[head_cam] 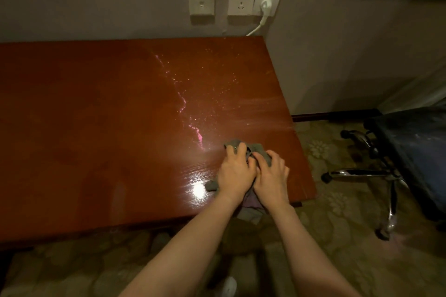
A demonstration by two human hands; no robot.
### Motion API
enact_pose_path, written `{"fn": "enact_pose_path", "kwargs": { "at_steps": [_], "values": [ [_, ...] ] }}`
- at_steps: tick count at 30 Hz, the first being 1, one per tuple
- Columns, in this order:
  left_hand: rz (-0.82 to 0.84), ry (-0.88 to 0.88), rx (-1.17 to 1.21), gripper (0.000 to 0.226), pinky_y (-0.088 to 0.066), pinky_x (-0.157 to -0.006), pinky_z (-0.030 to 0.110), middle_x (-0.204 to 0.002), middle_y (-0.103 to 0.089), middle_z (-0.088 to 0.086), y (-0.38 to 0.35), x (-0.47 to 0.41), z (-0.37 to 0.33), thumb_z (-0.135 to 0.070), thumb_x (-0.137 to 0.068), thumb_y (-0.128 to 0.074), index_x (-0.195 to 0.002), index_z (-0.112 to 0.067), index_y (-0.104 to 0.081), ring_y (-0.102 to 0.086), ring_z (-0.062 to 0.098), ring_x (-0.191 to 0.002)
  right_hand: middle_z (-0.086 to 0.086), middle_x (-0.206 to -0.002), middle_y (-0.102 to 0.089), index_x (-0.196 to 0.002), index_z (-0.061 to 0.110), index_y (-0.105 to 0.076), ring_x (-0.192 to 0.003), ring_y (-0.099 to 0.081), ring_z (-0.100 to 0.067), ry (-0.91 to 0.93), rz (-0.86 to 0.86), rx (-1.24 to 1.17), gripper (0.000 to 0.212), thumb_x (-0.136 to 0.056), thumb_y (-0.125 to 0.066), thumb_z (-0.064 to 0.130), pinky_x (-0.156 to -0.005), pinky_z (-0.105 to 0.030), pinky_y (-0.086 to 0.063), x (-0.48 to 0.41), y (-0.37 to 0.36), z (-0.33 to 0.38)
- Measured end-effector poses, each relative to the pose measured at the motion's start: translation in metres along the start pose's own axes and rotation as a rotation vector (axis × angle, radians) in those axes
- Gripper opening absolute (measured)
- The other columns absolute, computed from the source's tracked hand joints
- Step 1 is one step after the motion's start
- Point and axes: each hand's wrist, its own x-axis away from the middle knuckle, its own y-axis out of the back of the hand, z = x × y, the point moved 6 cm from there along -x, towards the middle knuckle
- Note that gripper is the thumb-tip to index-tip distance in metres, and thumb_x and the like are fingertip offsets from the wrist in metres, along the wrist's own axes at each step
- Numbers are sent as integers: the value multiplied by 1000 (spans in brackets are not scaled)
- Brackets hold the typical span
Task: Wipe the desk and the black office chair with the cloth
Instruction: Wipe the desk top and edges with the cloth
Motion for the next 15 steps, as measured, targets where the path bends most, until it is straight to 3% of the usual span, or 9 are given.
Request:
{"fn": "enact_pose_path", "kwargs": {
  "at_steps": [4,7,10,12,15],
  "values": [
    [64,-68,90,26,-45,-68,44,-110,-46,17,-5,-8,-22,-24,-95,-43,-114,-6,-45,-56,39,-87,-25,-130,-44,-127,11,-58,-117,-42,-42,-127,-44,9,38,-90,-55,5,-93,-50,-35,-3,18,-18],
    [28,-114,238,17,-47,-67,46,-98,-46,13,13,0,-18,-23,-94,-44,-101,-7,-45,-54,35,-80,-27,-122,-50,-120,8,-61,-109,-44,-41,-95,-133,-34,55,-70,-64,-15,-86,-52,-42,0,28,4],
    [-55,-84,319,11,-46,-64,35,-93,-45,5,44,8,1,-20,-94,-46,-96,-9,-45,-51,21,-76,-27,-109,-57,-109,6,-65,-101,-38,-31,24,-262,-54,60,-54,-71,-18,-74,-51,-50,2,31,40],
    [-96,-59,318,9,-37,-57,18,-93,-44,1,64,11,21,-18,-95,-46,-98,-10,-46,-47,15,-76,-26,-106,-59,-107,7,-65,-99,-37,-29,89,-283,-114,50,-60,-63,-12,-72,-49,-50,3,26,68],
    [-168,-32,243,12,-29,-60,21,-93,-41,2,97,15,57,-17,-94,-47,-100,-6,-46,-45,17,-77,-24,-105,-60,-106,7,-65,-98,-38,-28,165,-245,-172,46,-71,-37,6,-72,-46,-51,4,8,115]
  ]
}}
